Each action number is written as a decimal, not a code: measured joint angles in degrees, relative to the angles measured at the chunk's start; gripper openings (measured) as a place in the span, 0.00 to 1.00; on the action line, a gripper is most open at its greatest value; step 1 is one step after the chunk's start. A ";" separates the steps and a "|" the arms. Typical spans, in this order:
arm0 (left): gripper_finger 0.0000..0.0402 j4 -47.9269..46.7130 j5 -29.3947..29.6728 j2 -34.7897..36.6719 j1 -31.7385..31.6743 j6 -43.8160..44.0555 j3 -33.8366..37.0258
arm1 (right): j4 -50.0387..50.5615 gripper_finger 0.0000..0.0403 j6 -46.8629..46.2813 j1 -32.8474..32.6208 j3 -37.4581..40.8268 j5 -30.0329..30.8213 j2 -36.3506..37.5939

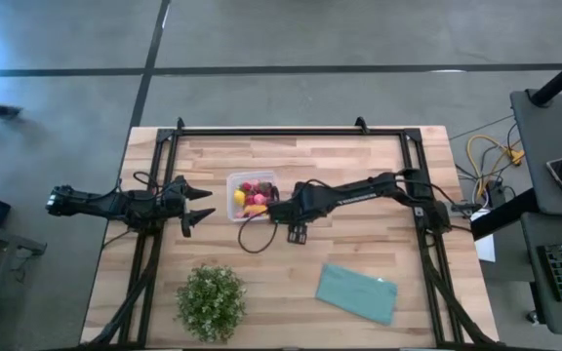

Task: Pick and placing Produce into tupperware
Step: Put the red strawberry into the transparent bin

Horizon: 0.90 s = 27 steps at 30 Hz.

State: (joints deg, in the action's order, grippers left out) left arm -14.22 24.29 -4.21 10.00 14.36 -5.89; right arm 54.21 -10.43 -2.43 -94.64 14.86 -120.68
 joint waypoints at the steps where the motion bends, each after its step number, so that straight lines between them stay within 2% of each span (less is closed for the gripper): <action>1: 0.64 0.00 0.02 0.00 0.00 0.01 0.00 | -0.40 0.58 0.00 -0.07 0.79 0.12 0.01; 7: 0.64 0.00 0.00 0.00 0.00 0.00 0.00 | -1.14 0.58 -0.49 0.72 2.91 0.36 0.13; 19: 0.64 0.00 0.02 0.00 0.00 0.01 0.00 | -6.00 0.58 12.26 4.10 4.11 -1.70 0.42; 27: 0.64 0.01 0.01 0.00 0.00 -0.01 0.00 | -9.61 0.58 17.03 4.82 7.30 -4.79 0.66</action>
State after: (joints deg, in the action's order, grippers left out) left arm -14.21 24.31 -4.21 10.00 14.35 -5.89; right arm 44.60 6.60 2.39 -87.34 10.07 -120.03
